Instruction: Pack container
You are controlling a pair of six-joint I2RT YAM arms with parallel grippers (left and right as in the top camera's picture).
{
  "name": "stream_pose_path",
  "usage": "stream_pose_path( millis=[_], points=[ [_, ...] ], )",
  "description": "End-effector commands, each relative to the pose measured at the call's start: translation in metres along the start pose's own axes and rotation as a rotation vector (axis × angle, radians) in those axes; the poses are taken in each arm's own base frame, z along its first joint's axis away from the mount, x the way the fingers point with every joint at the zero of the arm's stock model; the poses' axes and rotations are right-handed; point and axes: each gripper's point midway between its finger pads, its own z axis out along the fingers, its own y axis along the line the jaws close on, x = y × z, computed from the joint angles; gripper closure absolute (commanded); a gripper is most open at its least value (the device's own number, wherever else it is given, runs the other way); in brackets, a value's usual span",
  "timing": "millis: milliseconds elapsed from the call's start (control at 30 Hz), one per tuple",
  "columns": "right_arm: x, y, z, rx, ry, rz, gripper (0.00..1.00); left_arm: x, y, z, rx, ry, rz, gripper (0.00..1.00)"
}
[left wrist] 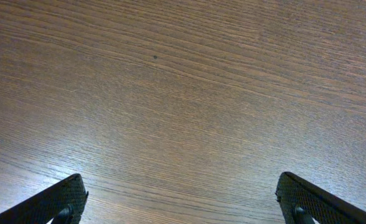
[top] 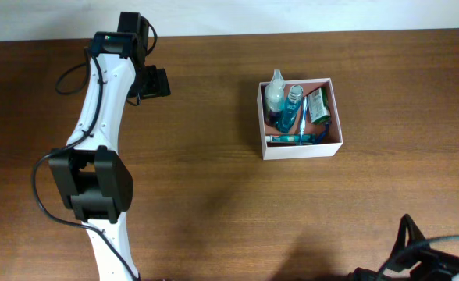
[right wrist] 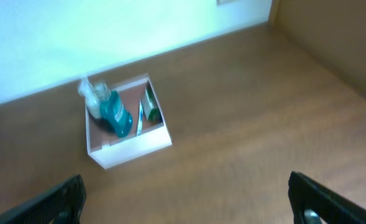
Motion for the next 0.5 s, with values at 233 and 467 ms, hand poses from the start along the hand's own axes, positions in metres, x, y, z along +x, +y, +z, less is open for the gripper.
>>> stream_pose_path(
  millis=[233, 467],
  points=[
    [-0.002, 0.007, 0.024, -0.092, -0.197, -0.041, 0.01, -0.001, 0.002, -0.004, 0.002, -0.008, -0.014, 0.01],
    [0.009, 0.04, 0.041, -0.324, -0.303, -0.092, 0.01, -0.001, 0.002, -0.004, 0.002, -0.009, -0.014, 0.01]
  ],
)
